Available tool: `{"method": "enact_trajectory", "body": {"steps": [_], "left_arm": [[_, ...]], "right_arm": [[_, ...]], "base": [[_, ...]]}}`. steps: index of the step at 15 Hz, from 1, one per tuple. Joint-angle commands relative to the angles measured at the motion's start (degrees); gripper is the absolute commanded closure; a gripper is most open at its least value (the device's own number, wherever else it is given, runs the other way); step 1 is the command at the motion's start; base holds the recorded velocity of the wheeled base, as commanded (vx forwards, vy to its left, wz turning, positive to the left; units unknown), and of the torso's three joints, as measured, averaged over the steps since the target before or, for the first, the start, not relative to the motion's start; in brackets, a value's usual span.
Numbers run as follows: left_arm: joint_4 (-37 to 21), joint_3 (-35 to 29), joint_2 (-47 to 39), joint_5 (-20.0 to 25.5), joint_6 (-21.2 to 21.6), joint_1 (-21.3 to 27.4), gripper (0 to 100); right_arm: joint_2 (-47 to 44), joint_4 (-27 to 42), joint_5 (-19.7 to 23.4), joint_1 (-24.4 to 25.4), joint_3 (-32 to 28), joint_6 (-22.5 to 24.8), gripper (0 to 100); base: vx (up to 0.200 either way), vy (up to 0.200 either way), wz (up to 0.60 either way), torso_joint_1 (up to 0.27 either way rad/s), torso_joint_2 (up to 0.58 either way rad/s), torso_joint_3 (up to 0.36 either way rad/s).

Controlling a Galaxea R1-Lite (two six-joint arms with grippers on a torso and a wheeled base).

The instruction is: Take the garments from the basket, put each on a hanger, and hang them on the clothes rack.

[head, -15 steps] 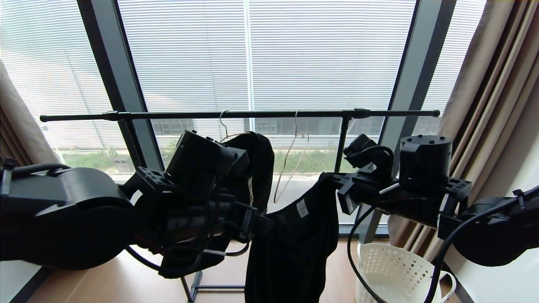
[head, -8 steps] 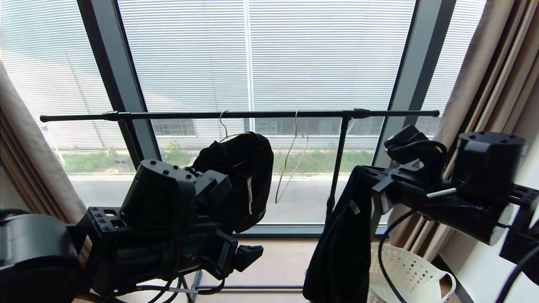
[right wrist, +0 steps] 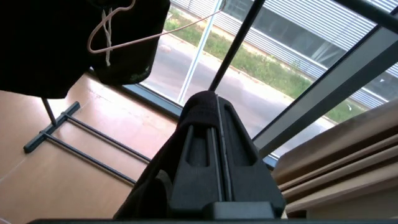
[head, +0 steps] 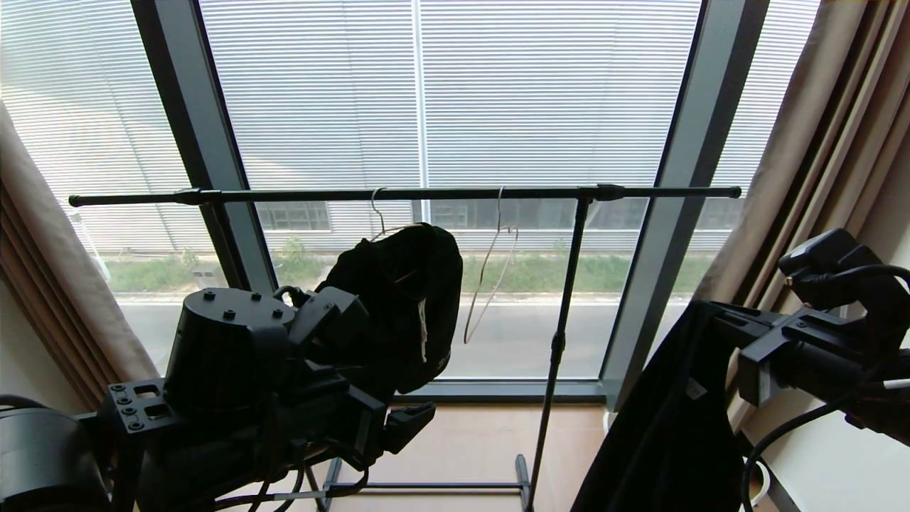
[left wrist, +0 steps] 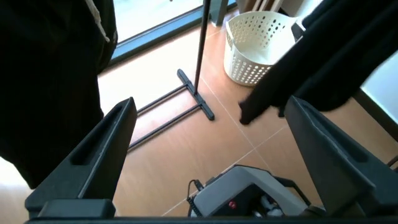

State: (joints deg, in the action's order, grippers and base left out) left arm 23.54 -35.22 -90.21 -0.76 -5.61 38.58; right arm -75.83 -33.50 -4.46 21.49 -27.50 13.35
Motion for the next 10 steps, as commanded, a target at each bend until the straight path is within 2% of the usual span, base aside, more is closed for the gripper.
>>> {"method": "enact_trajectory", "body": {"steps": [1, 7, 9, 10], "left_arm": [[0.28, -0.38, 0.47, -0.04, 0.25, -0.09, 0], [1.07, -0.38, -0.40, 0.05, 0.33, 0.00, 0], [4.58, -1.08, -2.34, 0.32, 1.30, -0.09, 0], [5.82, -3.28, -4.71, 0.23, 4.03, -0.35, 0]], "right_arm": [[1.12, -0.07, -0.02, -0.05, -0.89, 0.89, 100], [1.91, 0.01, -0.02, -0.13, -0.71, 2.65, 100], [1.82, 0.01, -0.11, -0.22, -0.62, 3.17, 100], [1.82, 0.01, -0.11, -0.22, -0.62, 3.61, 100]], "base": [[0.200, 0.000, 0.00, -0.002, 0.00, -0.002], [0.200, 0.000, 0.00, 0.003, 0.00, 0.007], [0.000, 0.000, 0.00, 0.000, 0.00, 0.000], [0.000, 0.000, 0.00, 0.000, 0.00, 0.000]]}}
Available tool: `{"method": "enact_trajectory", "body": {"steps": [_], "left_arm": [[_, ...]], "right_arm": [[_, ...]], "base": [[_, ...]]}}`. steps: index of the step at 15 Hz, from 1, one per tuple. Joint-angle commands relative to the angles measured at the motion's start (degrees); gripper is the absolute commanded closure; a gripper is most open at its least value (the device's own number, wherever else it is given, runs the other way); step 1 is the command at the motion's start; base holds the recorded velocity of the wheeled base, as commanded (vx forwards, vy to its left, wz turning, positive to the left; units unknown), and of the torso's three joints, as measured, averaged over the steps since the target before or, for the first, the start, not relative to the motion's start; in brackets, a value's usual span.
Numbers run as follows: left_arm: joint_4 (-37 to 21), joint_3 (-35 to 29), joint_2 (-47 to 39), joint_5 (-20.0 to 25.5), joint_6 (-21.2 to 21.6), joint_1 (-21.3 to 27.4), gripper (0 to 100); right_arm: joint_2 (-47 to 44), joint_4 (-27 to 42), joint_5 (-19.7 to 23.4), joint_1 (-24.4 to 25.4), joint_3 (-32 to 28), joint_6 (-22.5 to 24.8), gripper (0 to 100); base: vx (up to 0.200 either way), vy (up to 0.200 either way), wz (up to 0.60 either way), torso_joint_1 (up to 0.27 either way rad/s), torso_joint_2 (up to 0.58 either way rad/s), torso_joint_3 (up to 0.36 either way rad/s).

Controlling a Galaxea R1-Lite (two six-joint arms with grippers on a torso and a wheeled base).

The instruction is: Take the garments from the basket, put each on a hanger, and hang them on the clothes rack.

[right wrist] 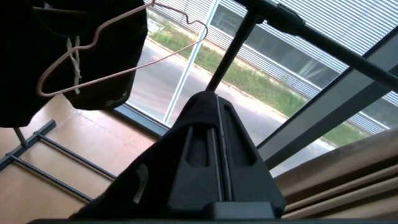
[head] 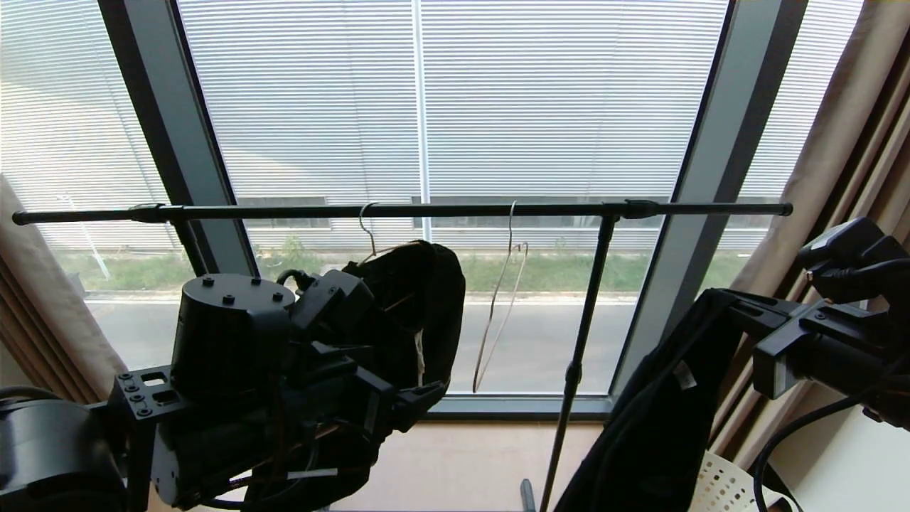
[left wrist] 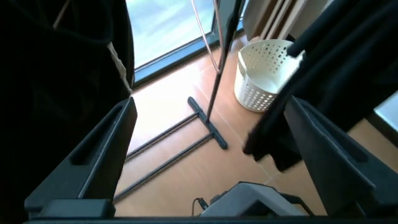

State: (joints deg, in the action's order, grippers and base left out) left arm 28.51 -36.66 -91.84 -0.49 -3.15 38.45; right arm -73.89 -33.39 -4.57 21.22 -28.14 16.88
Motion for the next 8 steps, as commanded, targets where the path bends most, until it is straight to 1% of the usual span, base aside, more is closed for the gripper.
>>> {"method": "enact_trajectory", "body": {"steps": [1, 2, 5, 8], "left_arm": [[0.93, -4.92, -5.36, -0.04, 3.41, -0.74, 0], [0.93, -7.11, -7.12, 0.05, 3.67, -0.83, 0], [0.31, -18.80, -15.38, -0.04, 3.76, -0.83, 0], [-1.36, -25.48, -21.27, -0.22, 3.76, -0.83, 0]], "right_arm": [[-0.20, -0.10, 0.00, -0.04, -0.08, 0.17, 100], [-0.20, -0.10, 0.00, -0.13, -0.08, 0.17, 100], [-0.38, -0.10, 0.09, -0.22, -0.16, 0.17, 100], [-0.47, -0.10, 0.09, -0.22, -0.08, 0.17, 100]], "base": [[0.000, 0.000, 0.00, 0.000, 0.00, 0.000], [0.000, 0.000, 0.00, 0.000, 0.00, 0.000], [0.000, 0.000, 0.00, 0.000, 0.00, 0.000], [0.000, 0.000, 0.00, 0.000, 0.00, 0.000]]}}
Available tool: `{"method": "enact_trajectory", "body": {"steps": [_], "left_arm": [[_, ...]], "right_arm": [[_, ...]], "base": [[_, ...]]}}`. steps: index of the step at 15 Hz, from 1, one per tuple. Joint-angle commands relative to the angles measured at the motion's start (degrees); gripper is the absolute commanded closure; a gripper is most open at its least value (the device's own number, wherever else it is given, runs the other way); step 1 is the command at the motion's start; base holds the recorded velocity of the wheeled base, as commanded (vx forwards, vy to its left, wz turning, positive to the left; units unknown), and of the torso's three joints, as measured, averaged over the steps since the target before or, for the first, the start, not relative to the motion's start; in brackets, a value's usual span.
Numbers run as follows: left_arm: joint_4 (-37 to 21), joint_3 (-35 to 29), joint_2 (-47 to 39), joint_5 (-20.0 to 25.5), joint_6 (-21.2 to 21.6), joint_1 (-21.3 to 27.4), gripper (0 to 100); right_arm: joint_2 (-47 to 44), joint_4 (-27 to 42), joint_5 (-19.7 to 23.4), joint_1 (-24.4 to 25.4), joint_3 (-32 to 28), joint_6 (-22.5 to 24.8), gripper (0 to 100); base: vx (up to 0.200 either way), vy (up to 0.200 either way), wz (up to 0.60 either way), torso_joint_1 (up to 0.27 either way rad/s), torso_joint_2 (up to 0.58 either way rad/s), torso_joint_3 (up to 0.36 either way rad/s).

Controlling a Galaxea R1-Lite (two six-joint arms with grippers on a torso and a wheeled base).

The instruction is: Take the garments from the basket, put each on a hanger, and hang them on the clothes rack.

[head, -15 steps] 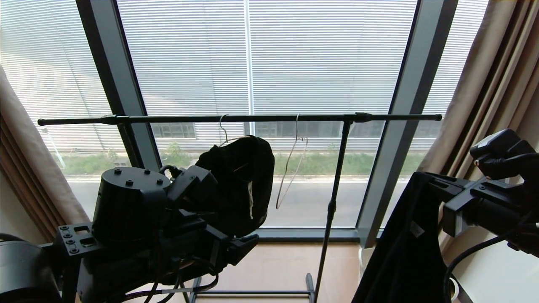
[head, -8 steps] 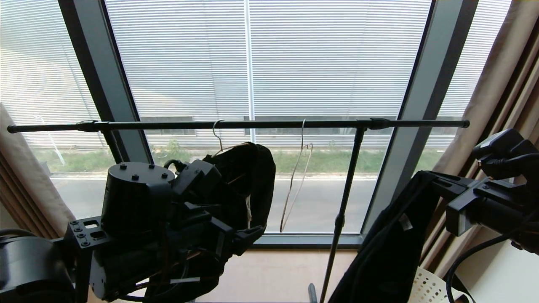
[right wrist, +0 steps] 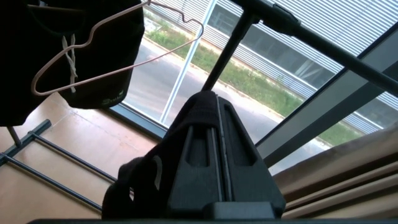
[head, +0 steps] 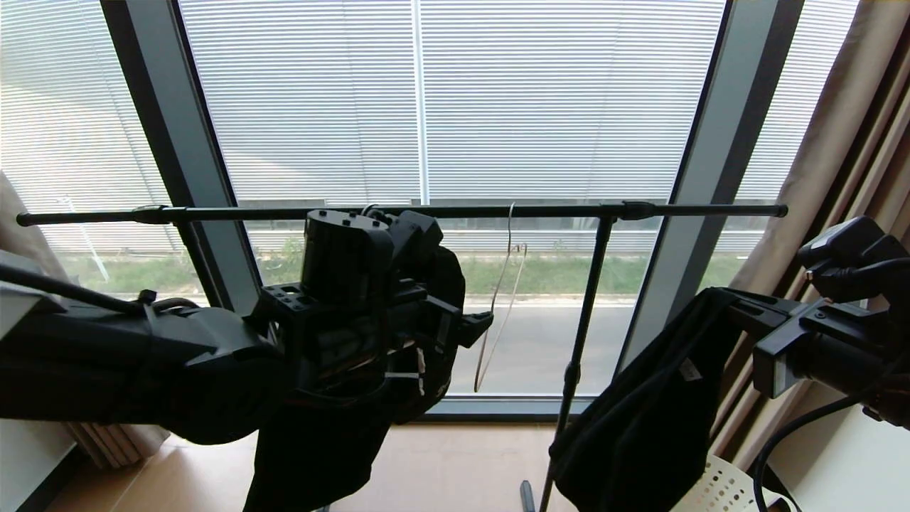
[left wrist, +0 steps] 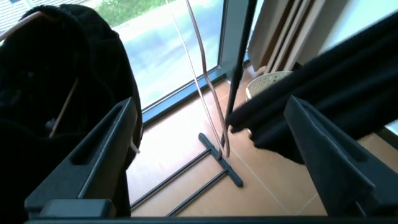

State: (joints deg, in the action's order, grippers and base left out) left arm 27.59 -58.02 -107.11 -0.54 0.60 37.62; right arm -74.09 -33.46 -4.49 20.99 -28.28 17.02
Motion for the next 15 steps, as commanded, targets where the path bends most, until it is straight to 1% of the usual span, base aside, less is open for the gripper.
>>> {"method": "enact_trajectory", "body": {"steps": [1, 3, 6, 15], "left_arm": [[-0.43, -5.62, -7.33, -0.17, 0.02, 0.08, 0], [-0.52, -9.05, -10.40, -0.34, 0.02, 0.26, 0], [-0.34, -11.51, -13.22, -0.25, 0.11, 0.17, 0], [-0.52, -25.13, -24.82, -0.34, 0.11, -0.53, 0]], "right_arm": [[-0.17, -0.02, 0.00, 0.01, 0.07, 0.03, 100], [-0.35, -0.02, 0.00, 0.01, 0.16, 0.03, 100], [-0.44, -0.02, 0.00, 0.01, 0.25, 0.03, 100], [-0.70, -0.02, 0.00, 0.01, 0.25, 0.03, 100]], "base": [[0.000, 0.000, 0.00, 0.000, 0.00, 0.000], [0.000, 0.000, 0.00, 0.000, 0.00, 0.000], [0.000, 0.000, 0.00, 0.000, 0.00, 0.000], [0.000, 0.000, 0.00, 0.000, 0.00, 0.000]]}}
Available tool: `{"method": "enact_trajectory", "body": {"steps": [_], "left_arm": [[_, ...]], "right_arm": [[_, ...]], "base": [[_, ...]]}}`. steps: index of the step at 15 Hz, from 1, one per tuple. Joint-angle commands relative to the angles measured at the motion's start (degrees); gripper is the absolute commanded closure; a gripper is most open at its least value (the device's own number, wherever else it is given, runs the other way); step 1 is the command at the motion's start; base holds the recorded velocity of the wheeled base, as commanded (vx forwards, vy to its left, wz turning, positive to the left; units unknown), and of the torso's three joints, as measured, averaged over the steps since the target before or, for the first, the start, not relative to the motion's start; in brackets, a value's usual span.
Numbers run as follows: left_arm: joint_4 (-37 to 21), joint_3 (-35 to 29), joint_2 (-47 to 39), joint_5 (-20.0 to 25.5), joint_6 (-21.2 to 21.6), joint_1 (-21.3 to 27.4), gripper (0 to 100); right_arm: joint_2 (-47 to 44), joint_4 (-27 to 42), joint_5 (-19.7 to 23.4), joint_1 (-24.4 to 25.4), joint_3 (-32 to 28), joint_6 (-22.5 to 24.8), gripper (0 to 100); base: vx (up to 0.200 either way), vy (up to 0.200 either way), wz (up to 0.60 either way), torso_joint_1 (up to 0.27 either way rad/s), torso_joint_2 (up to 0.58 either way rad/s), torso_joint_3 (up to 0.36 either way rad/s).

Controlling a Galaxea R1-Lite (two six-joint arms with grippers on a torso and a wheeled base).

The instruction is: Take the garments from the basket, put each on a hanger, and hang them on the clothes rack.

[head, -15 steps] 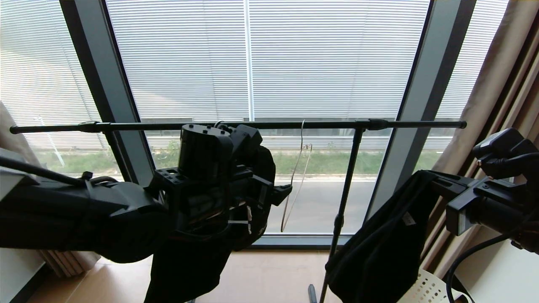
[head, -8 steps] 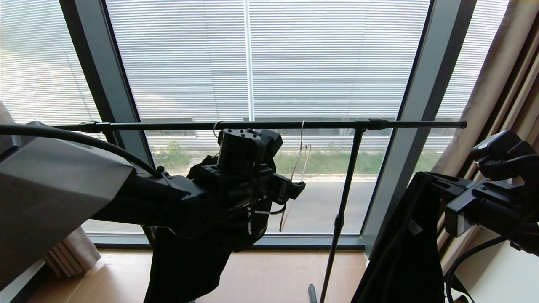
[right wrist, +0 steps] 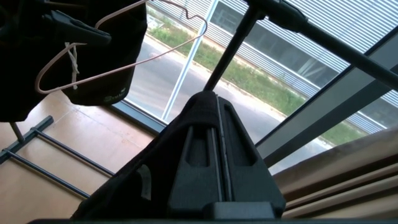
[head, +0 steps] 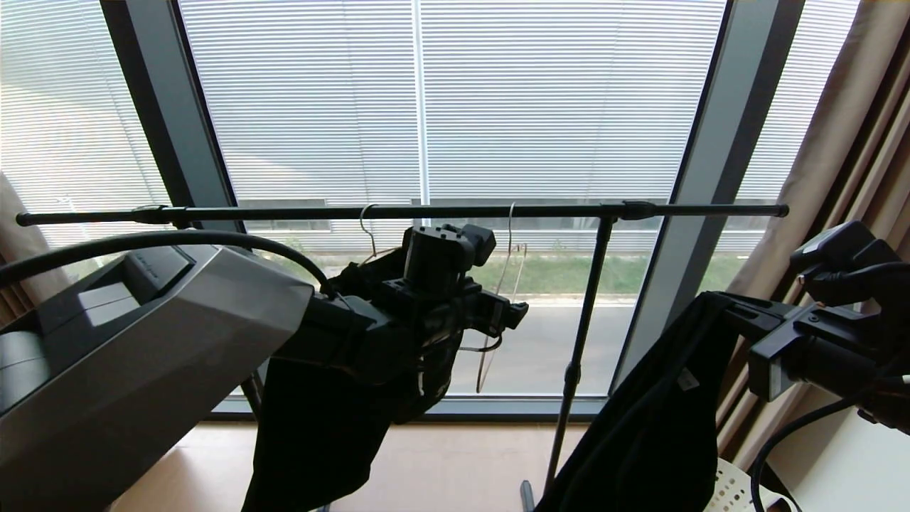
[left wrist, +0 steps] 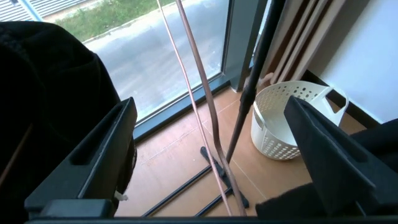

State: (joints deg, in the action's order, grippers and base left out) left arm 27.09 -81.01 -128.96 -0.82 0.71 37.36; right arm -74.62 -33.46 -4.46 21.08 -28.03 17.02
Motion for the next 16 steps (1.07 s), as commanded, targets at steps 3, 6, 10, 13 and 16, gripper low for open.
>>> {"method": "enact_trajectory", "body": {"steps": [3, 6, 10, 13, 16], "left_arm": [[-0.02, -5.04, -5.24, -0.24, 0.00, -0.54, 0], [-0.02, -5.65, -6.21, -0.50, 0.00, -0.63, 0], [-0.11, -5.74, -6.48, -0.59, 0.00, -0.63, 0], [-1.16, -5.65, -6.39, -1.38, -0.09, -0.63, 100], [-1.16, -5.74, -6.30, -1.64, -0.09, -0.63, 100]], "right_arm": [[-0.18, -0.02, -0.02, 0.02, -0.10, 0.03, 100], [-0.44, -0.02, -0.02, 0.02, -0.10, 0.03, 100], [-1.06, -0.11, -0.02, -0.07, -0.10, 0.03, 100], [-1.14, -0.11, -0.02, -0.07, -0.10, 0.03, 100], [-1.23, -0.11, -0.02, 0.02, -0.19, 0.03, 100]], "base": [[0.000, 0.000, 0.00, 0.000, 0.00, 0.000], [0.000, 0.000, 0.00, 0.000, 0.00, 0.000], [0.000, 0.000, 0.00, 0.000, 0.00, 0.000], [0.000, 0.000, 0.00, 0.000, 0.00, 0.000], [0.000, 0.000, 0.00, 0.000, 0.00, 0.000]]}}
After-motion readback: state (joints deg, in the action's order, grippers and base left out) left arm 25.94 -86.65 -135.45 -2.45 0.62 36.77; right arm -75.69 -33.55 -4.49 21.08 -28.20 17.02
